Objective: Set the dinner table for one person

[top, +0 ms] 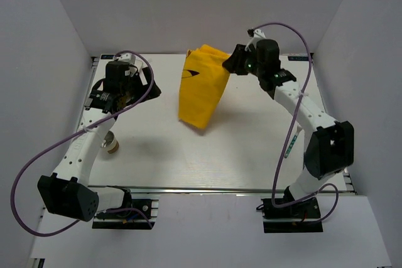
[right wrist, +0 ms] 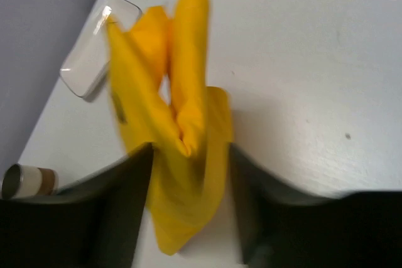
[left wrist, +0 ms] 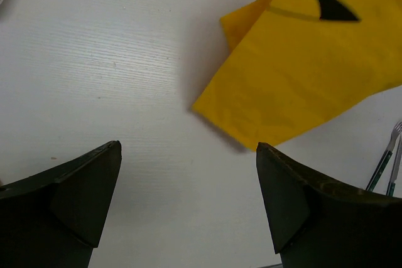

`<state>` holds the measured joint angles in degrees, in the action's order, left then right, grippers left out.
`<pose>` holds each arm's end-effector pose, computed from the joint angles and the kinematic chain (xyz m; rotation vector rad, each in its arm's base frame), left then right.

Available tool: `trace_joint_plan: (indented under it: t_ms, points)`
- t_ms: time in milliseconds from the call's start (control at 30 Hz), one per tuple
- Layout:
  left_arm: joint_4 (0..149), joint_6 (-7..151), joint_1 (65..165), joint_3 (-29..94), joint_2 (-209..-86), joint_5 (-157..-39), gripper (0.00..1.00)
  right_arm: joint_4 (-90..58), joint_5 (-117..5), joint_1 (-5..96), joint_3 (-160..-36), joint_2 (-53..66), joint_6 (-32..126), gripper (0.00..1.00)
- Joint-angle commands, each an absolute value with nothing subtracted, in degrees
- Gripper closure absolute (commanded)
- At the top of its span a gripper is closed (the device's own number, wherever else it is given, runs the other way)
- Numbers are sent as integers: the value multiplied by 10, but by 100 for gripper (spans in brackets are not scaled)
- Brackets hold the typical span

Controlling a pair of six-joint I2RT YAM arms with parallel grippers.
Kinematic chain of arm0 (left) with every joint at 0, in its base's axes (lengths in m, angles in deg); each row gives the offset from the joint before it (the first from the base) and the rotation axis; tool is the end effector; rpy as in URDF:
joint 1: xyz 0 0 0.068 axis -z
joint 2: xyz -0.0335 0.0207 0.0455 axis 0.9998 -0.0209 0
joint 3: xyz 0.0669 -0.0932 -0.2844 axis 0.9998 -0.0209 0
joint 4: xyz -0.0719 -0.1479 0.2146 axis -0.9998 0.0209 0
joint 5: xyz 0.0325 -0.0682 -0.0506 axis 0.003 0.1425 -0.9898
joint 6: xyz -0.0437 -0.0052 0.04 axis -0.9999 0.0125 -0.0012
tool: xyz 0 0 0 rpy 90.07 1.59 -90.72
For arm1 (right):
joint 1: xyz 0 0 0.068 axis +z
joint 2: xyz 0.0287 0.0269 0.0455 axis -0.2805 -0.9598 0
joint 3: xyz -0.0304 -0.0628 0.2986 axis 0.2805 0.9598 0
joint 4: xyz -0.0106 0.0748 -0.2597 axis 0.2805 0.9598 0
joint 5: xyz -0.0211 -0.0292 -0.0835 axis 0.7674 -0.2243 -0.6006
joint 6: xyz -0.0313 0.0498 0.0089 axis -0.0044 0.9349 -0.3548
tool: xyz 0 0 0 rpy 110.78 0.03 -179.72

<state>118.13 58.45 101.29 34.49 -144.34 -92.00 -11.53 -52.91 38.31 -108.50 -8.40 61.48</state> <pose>0.2648 -0.0606 0.3905 -0.2258 2.2839 -0.3922 0.3919 0.1672 0.3946 -0.1444 1.8856 0.6984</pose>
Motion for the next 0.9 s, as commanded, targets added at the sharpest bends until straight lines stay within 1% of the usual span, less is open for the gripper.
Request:
trace_joint_plan:
  t_ms: [0, 33, 100, 200, 267, 367, 433, 467, 500, 533, 600, 633, 700, 733, 767, 800, 833, 867]
  points:
    - [1151, 577, 1015, 332, -1424, -932, 2, -195, -557, 355, -925, -76, 686, 30]
    - [1148, 576, 1015, 318, -1424, -931, 2, -199, -572, 350, -893, -71, 694, 26]
    - [1144, 576, 1015, 308, -1429, -930, 2, -190, -633, 341, -826, -55, 722, 23]
    - [1144, 569, 1015, 296, -1435, -929, 2, -189, -675, 335, -767, -31, 730, 17]
    - [1143, 558, 1015, 293, -1440, -925, 2, -184, -682, 340, -755, -14, 721, 11]
    - [1153, 528, 1015, 289, -1454, -904, 2, -180, -669, 346, -750, 11, 690, 11]
    - [1160, 517, 1015, 286, -1470, -904, 2, -183, -643, 357, -753, 20, 659, 11]
    - [1167, 506, 1015, 285, -1475, -883, 2, -180, -607, 362, -758, 23, 650, 11]
    - [1170, 502, 1015, 284, -1480, -879, 2, -173, -601, 381, -766, 22, 643, 11]
    - [1170, 499, 1015, 283, -1483, -872, 2, -169, -600, 393, -792, 18, 628, 11]
    - [1180, 489, 1015, 285, -1487, -855, 2, -109, -629, 450, -829, -11, 619, 11]
    - [1186, 483, 1015, 287, -1485, -842, 2, -91, -659, 466, -850, -20, 616, 11]
    - [1212, 456, 1015, 300, -1473, -789, 2, -44, -735, 529, -916, -66, 618, 12]
    - [1223, 445, 1015, 303, -1467, -768, 2, -25, -758, 555, -972, -106, 622, 12]
    - [1240, 425, 1008, 306, -1448, -736, 2, 20, -817, 579, -1007, -129, 640, 12]
    - [1246, 416, 1008, 307, -1439, -718, 2, 42, -845, 600, -1042, -155, 649, 12]
    - [1254, 406, 1008, 308, -1431, -697, 2, 62, -859, 610, -1079, -210, 653, 12]
    - [1264, 396, 1008, 309, -1410, -670, 2, 85, -882, 618, -1162, -238, 663, 14]
